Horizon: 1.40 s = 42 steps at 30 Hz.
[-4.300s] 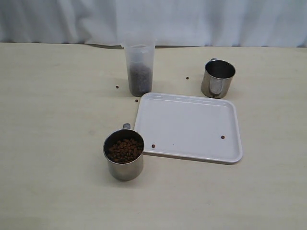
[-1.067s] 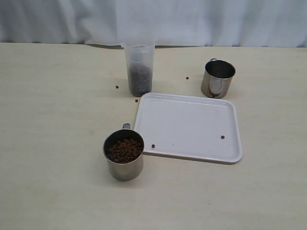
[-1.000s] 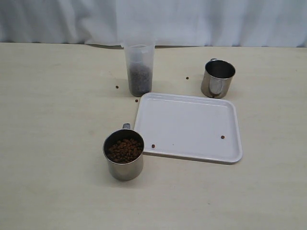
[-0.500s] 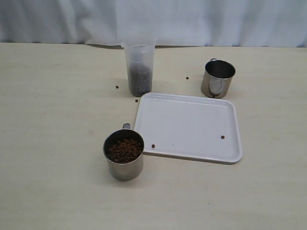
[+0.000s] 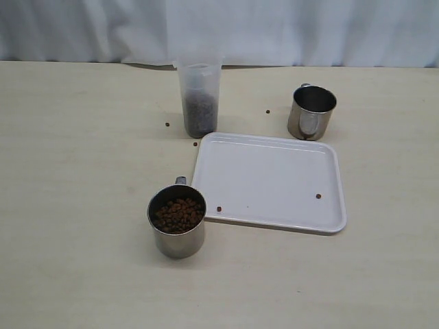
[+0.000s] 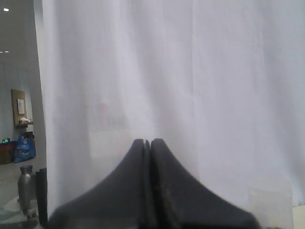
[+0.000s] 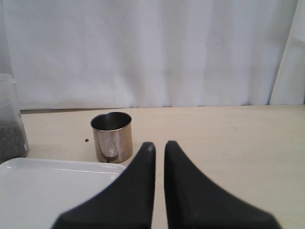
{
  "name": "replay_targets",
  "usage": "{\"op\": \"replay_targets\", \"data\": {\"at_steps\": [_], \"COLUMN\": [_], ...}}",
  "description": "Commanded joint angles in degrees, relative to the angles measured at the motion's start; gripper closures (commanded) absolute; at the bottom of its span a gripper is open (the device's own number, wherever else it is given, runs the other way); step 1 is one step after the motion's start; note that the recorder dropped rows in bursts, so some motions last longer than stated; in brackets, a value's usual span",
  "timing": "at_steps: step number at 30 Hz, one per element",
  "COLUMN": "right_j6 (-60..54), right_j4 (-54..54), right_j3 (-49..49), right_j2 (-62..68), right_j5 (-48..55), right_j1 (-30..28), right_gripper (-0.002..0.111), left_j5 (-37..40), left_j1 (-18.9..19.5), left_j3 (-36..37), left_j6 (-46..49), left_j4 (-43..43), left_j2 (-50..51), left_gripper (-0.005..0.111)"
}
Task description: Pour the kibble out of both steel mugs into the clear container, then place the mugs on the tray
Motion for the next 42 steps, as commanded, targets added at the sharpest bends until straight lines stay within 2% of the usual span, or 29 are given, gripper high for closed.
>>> {"op": "replay_targets", "data": {"at_steps": [1, 4, 6, 8, 10, 14, 19, 23, 27, 29, 32, 34, 37, 39, 42], "right_j6": [0.23, 0.23, 0.23, 0.23, 0.23, 0.23, 0.23, 0.23, 0.23, 0.23, 0.23, 0.23, 0.23, 0.23, 0.23], "right_j4": [-0.12, -0.12, -0.12, -0.12, -0.12, -0.12, -0.12, -0.12, -0.12, -0.12, -0.12, -0.12, -0.12, -0.12, -0.12], "right_j3": [0.26, 0.26, 0.26, 0.26, 0.26, 0.26, 0.26, 0.26, 0.26, 0.26, 0.26, 0.26, 0.26, 0.26, 0.26], "right_j2": [-0.18, -0.18, -0.18, -0.18, -0.18, -0.18, -0.18, -0.18, -0.18, -0.18, -0.18, -0.18, -0.18, -0.18, -0.18], "right_j5": [0.31, 0.31, 0.31, 0.31, 0.31, 0.31, 0.31, 0.31, 0.31, 0.31, 0.31, 0.31, 0.31, 0.31, 0.31], "right_j1": [0.24, 0.24, 0.24, 0.24, 0.24, 0.24, 0.24, 0.24, 0.24, 0.24, 0.24, 0.24, 0.24, 0.24, 0.24], "right_gripper": [0.103, 0.103, 0.103, 0.103, 0.103, 0.103, 0.103, 0.103, 0.103, 0.103, 0.103, 0.103, 0.103, 0.103, 0.103], "left_j5": [-9.13, -12.41, -9.40, -5.45, -4.80, -9.85, -22.77, -31.74, -39.83, -40.31, -39.93, -39.46, -38.36, -36.12, -34.67], "left_j1": [-0.56, -0.56, -0.56, -0.56, -0.56, -0.56, -0.56, -0.56, -0.56, -0.56, -0.56, -0.56, -0.56, -0.56, -0.56], "left_j3": [0.09, 0.09, 0.09, 0.09, 0.09, 0.09, 0.09, 0.09, 0.09, 0.03, -2.69, -4.35, -6.05, -7.16, -8.75], "left_j6": [2.64, -0.11, -2.52, -3.96, -5.74, -7.91, -8.98, -15.80, -15.81, -15.81, -15.81, -15.81, -15.81, -15.81, -15.81], "left_j4": [0.05, 0.22, 1.59, 6.44, 10.00, 16.96, 24.65, 30.86, 36.25, 40.67, 48.01, 50.79, 51.10, 51.10, 51.20], "left_j2": [-0.17, -0.17, -0.17, -0.17, 2.39, 15.03, 38.26, 54.57, 66.17, 70.43, 75.19, 77.98, 81.36, 83.56, 86.93], "left_gripper": [0.107, 0.107, 0.107, 0.107, 0.107, 0.107, 0.107, 0.107, 0.107, 0.104, 0.087, 0.066, 0.030, 0.011, 0.002]}}
